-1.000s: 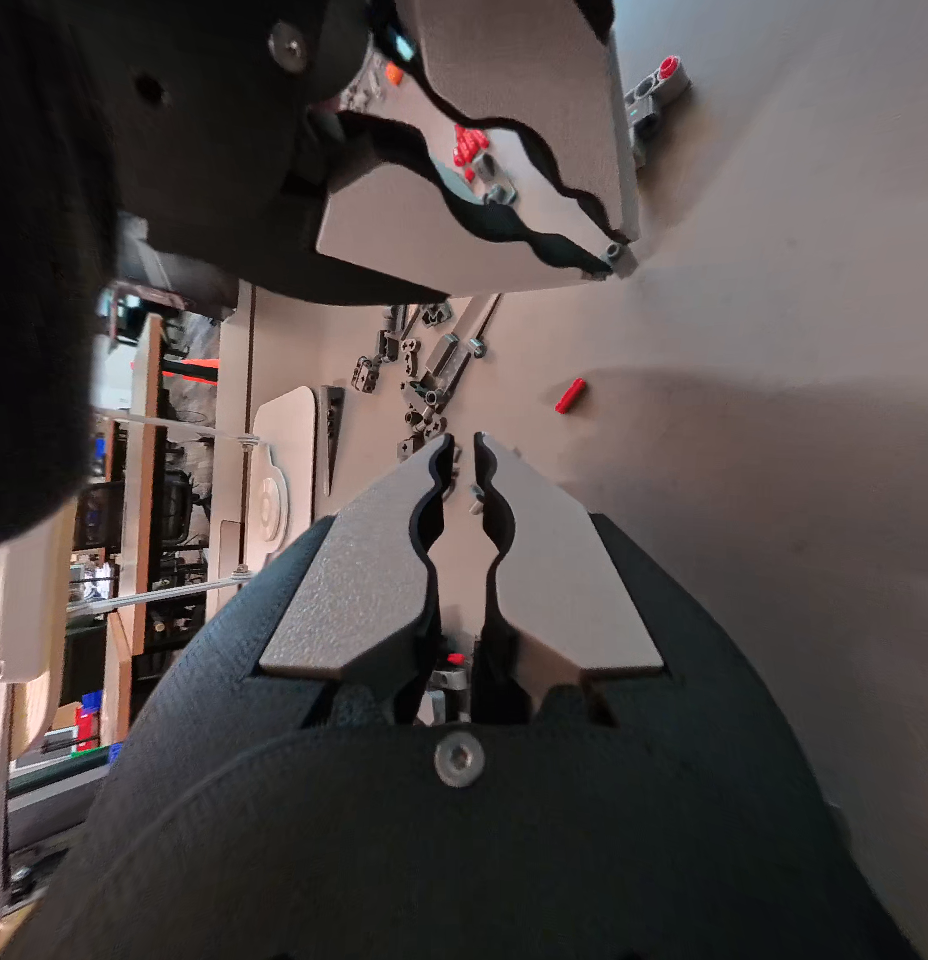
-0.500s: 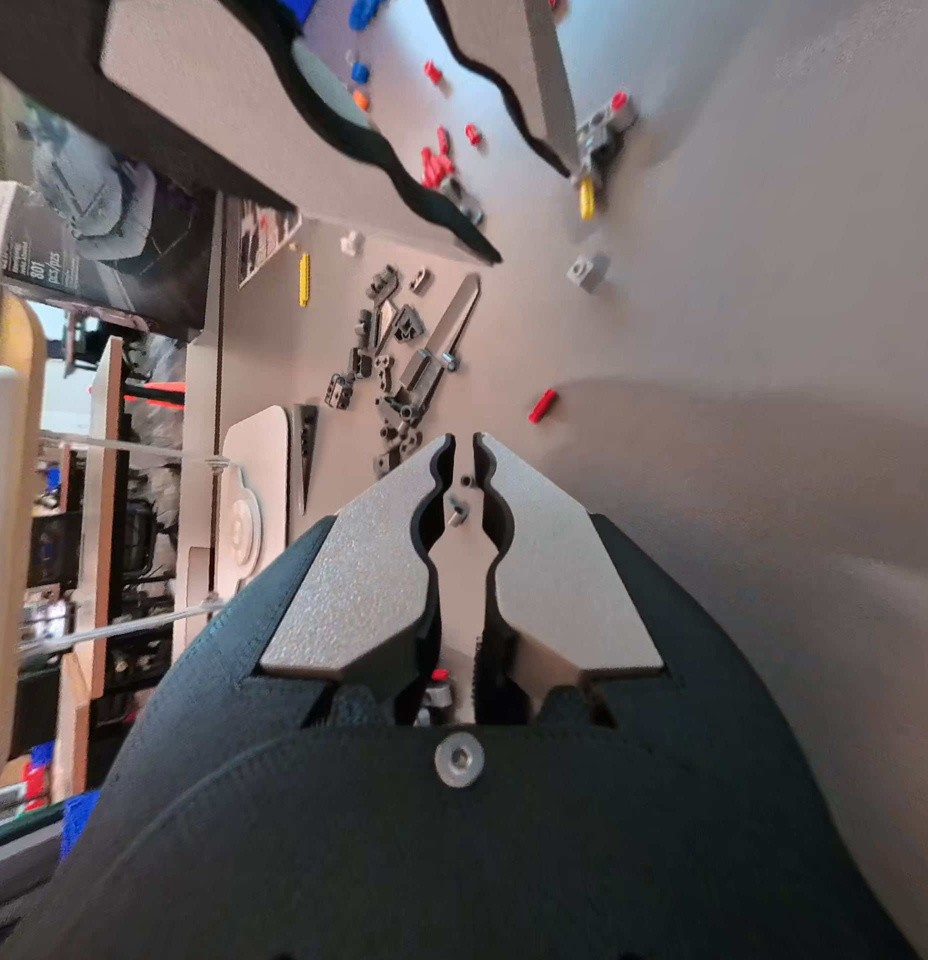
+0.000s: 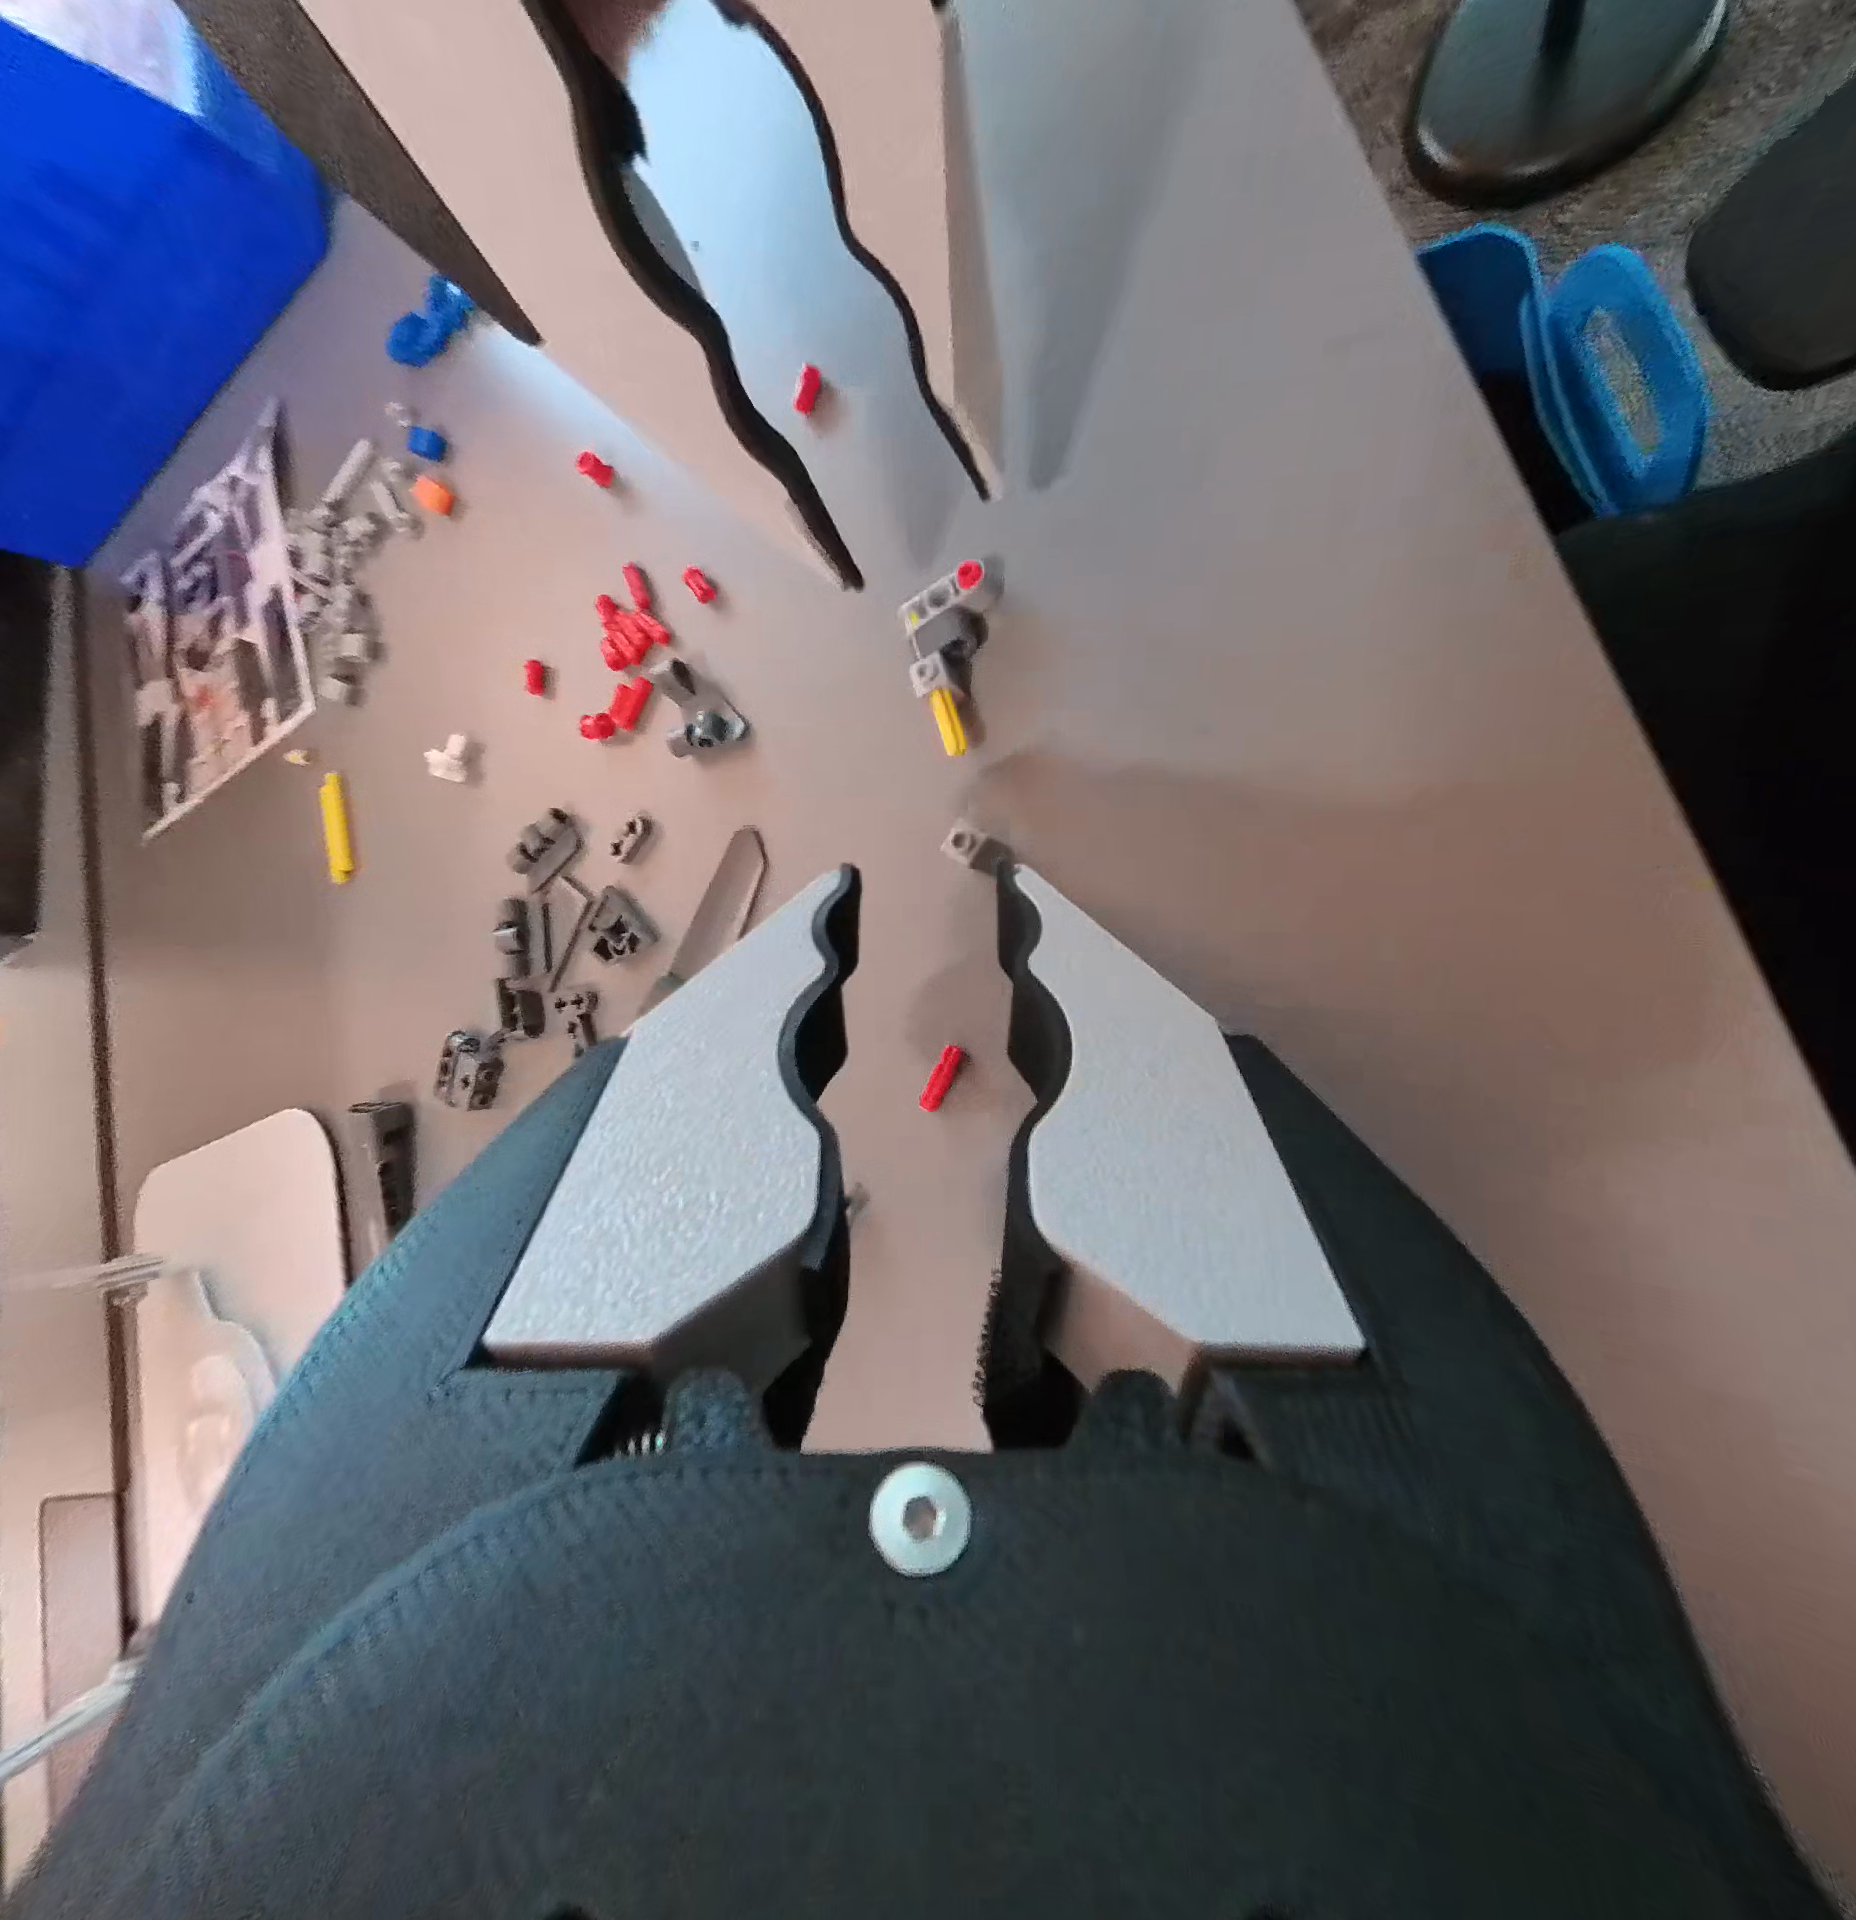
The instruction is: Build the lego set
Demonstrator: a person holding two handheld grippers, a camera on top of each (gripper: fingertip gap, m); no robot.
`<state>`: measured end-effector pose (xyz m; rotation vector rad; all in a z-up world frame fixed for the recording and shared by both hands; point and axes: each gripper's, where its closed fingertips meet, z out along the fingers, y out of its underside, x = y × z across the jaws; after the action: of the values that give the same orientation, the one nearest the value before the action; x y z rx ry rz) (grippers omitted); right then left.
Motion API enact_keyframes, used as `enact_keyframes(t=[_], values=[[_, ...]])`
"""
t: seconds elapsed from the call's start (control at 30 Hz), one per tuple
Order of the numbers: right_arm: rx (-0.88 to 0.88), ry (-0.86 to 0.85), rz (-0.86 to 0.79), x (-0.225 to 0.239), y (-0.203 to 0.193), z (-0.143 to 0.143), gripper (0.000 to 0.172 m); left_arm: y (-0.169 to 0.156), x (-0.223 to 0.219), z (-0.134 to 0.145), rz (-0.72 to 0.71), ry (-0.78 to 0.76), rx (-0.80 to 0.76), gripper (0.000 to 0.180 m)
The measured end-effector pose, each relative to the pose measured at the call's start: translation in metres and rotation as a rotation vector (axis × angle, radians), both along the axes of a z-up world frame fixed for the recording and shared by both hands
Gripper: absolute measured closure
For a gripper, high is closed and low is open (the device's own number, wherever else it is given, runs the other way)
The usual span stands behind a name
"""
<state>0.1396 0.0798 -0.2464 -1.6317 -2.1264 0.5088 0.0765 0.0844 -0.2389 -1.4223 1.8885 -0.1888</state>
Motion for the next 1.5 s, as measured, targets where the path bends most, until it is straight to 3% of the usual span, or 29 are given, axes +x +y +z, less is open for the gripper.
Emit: enact_keyframes(t=[0.03, 0.4, 0.7, 0.97, 1.23, 1.5], values=[[-0.01, 0.007, 0.001, 0.001, 0.0, -0.003, 0.144, 0.001, 0.0, -0.004, -0.008, 0.017, -0.005, 0.156], [-0.073, 0.06, 0.024, -0.001, -0.003, -0.017, 0.139, 0.0, 0.012, -0.022, -0.037, 0.069, -0.13, 0.159], [-0.115, 0.074, 0.02, -0.008, -0.003, -0.018, 0.148, 0.0, 0.015, -0.025, -0.01, 0.049, -0.181, 0.17], [-0.123, 0.097, -0.015, -0.01, -0.006, -0.018, 0.15, 0.0, 0.004, -0.023, 0.013, 0.052, -0.189, 0.16], [-0.135, 0.092, -0.052, -0.011, -0.007, -0.018, 0.151, -0.002, 0.01, -0.025, -0.023, 0.062, -0.198, 0.17], [-0.143, 0.071, -0.081, -0.014, -0.008, -0.018, 0.145, -0.007, 0.015, -0.025, 0.036, 0.018, -0.235, 0.168]])
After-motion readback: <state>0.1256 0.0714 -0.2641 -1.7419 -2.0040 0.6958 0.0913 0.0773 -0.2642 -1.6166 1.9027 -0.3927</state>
